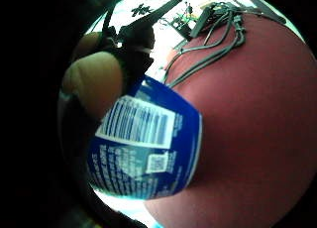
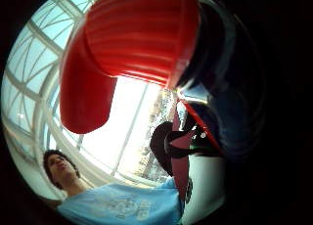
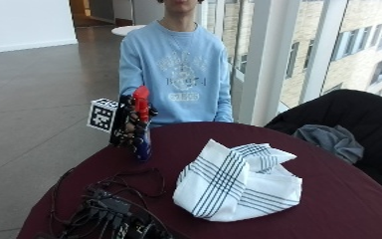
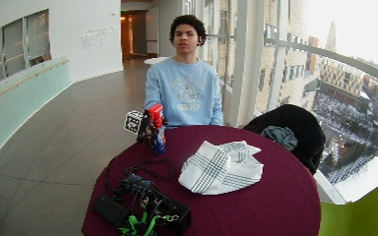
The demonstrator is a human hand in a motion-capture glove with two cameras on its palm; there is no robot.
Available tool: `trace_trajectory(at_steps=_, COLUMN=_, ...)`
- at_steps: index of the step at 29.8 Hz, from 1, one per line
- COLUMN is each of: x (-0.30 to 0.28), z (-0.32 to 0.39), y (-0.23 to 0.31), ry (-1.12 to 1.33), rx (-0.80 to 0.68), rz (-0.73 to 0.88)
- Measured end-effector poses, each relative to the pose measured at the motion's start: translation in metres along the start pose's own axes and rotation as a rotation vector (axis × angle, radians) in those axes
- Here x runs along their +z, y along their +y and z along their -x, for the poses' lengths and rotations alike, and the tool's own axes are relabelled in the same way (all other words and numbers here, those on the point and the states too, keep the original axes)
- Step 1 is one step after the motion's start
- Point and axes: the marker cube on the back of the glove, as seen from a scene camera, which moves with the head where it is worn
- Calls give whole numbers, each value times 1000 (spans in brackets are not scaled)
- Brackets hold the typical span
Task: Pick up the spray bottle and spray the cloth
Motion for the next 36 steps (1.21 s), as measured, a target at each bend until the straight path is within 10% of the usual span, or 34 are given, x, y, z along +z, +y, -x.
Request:
trace_trajectory(at_steps=8, x=-1, z=32, y=-17, ry=-166, rx=-111, rz=298)
trace_trajectory(at_steps=36, x=109, z=87, y=-91, ry=170, rx=318, rz=945)
